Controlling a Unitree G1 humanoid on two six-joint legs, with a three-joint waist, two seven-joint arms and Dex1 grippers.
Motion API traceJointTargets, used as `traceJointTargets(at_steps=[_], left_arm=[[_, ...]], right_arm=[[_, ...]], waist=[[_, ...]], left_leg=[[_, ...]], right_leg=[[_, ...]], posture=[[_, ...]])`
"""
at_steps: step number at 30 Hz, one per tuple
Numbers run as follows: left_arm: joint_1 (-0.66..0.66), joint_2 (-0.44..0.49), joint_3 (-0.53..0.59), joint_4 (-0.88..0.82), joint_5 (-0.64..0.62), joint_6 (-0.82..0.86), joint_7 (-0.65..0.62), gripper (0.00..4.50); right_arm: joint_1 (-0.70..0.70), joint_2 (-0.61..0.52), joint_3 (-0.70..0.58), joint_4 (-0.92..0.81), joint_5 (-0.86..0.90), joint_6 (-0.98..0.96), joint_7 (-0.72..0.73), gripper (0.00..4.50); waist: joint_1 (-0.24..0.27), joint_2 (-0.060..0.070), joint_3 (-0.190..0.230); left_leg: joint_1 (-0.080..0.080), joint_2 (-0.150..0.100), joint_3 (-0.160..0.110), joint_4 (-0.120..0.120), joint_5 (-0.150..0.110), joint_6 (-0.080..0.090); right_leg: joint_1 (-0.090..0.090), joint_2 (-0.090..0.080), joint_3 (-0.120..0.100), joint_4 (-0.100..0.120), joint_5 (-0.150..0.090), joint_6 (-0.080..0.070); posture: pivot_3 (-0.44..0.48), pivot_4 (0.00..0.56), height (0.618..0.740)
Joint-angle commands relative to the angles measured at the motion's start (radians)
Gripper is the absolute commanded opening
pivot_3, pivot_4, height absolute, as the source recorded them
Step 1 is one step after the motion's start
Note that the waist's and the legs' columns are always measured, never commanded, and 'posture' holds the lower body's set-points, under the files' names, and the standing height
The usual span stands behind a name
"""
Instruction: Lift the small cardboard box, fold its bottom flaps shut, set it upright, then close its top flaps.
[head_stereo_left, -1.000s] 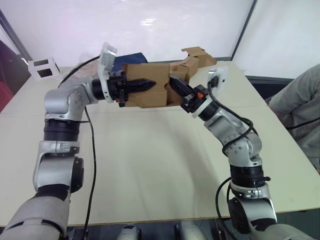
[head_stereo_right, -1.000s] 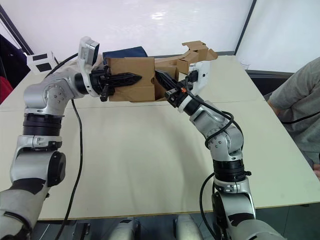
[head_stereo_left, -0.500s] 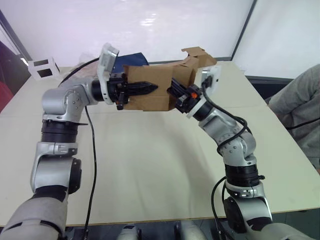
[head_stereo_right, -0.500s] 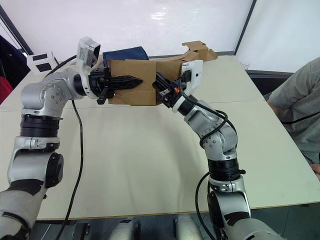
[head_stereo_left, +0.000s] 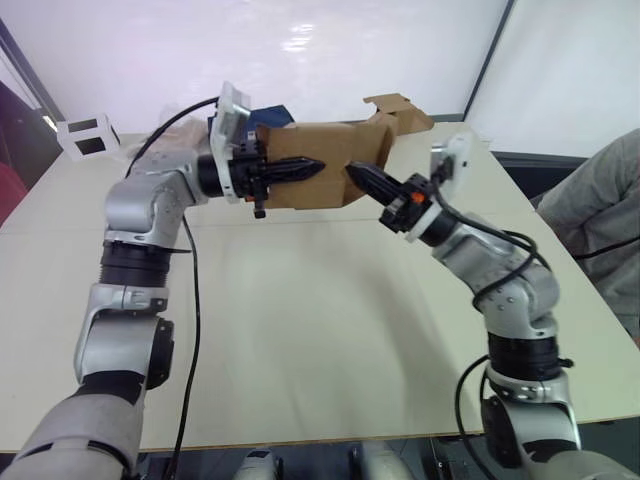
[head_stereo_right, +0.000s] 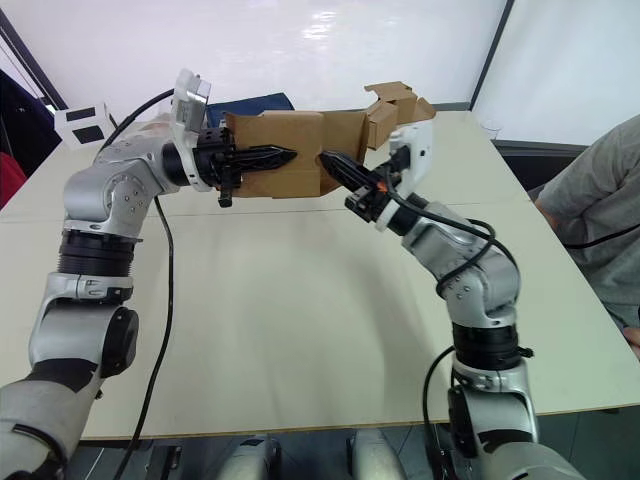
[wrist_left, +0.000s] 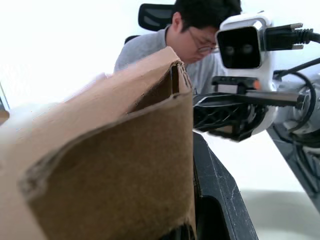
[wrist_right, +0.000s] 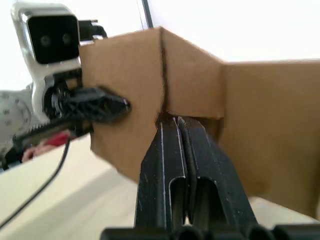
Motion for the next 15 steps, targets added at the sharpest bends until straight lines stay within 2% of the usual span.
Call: traceJointTargets(at_steps=[1, 4, 7, 11, 15], left_arm=[[-0.015, 0.004, 0.005, 0.006, 0.003, -0.028, -0.004, 0.00], [-0.023, 0.002, 0.001, 0.018, 0.000, -0.033, -0.007, 0.00], [-0.034, -0.003, 0.001, 0.020, -0.009, -0.024, -0.010, 0.00], [-0.042, -0.003, 0.008, 0.007, -0.030, 0.009, -0.015, 0.00], [-0.045, -0.002, 0.010, 0.003, -0.037, 0.027, -0.019, 0.00]], right_arm=[[0.036, -0.052, -0.057, -0.066, 0.047, 0.024, 0.021, 0.04], [0.090, -0.090, -0.046, -0.097, 0.064, 0.057, 0.048, 0.04], [0.125, -0.079, -0.011, -0.104, 0.041, 0.048, 0.049, 0.04], [0.147, -0.076, 0.070, -0.043, -0.087, -0.020, 0.053, 0.04], [0.124, -0.055, 0.092, 0.008, -0.133, -0.066, 0.065, 0.04]], waist=[[0.000, 0.000, 0.000], [0.000, 0.000, 0.000], [-0.002, 0.000, 0.000], [-0.001, 0.000, 0.000], [0.000, 0.000, 0.000]], left_leg=[[0.000, 0.000, 0.000, 0.000, 0.000, 0.000], [0.000, 0.000, 0.000, 0.000, -0.001, 0.002], [0.000, 0.000, 0.000, 0.000, -0.001, 0.002], [0.000, 0.000, 0.000, 0.000, -0.001, 0.002], [0.000, 0.000, 0.000, 0.001, -0.001, 0.002]], right_leg=[[0.000, 0.000, 0.000, 0.000, 0.000, 0.000], [0.000, 0.000, 0.000, 0.000, 0.000, 0.000], [0.000, 0.000, 0.000, 0.000, 0.000, 0.000], [0.000, 0.000, 0.000, 0.000, 0.000, 0.000], [0.000, 0.000, 0.000, 0.000, 0.000, 0.000]], posture=[[0.000, 0.150, 0.740], [0.000, 0.150, 0.740], [0.000, 0.150, 0.740], [0.000, 0.150, 0.740], [0.000, 0.150, 0.740]])
